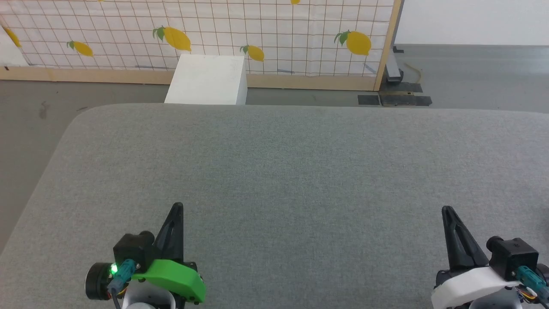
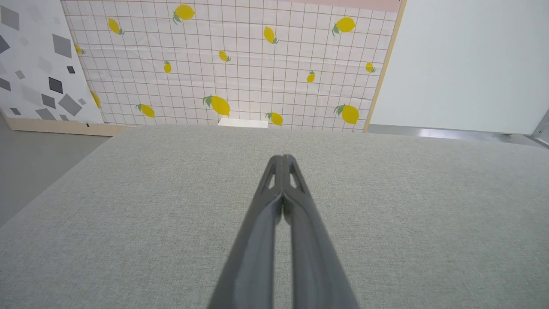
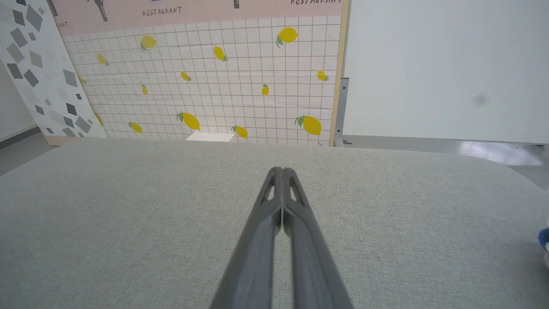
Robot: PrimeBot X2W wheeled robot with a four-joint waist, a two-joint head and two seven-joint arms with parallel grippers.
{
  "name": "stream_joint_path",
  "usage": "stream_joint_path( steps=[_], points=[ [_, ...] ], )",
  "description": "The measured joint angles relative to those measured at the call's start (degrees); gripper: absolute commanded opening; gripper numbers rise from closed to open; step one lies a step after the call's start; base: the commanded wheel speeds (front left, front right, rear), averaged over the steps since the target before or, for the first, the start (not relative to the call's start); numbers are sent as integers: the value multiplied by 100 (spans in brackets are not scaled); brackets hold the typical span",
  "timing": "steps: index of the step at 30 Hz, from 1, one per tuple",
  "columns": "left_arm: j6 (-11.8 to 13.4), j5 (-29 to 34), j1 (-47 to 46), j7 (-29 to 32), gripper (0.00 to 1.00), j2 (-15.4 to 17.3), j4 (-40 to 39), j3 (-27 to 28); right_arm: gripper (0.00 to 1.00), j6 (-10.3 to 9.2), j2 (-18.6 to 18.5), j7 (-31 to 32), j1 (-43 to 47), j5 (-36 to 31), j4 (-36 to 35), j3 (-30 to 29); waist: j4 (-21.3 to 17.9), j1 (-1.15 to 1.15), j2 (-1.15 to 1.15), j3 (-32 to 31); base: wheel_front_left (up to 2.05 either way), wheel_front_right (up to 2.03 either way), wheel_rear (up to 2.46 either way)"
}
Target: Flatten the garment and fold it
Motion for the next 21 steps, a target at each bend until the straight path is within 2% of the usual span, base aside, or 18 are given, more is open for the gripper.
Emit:
stream_joint_path(
  steps=[21],
  points=[
    [100, 211, 0, 249, 0, -1, -156, 58, 0, 0, 0, 163, -107, -115, -9, 88, -42, 0, 0, 23, 0, 0, 0]
  ],
)
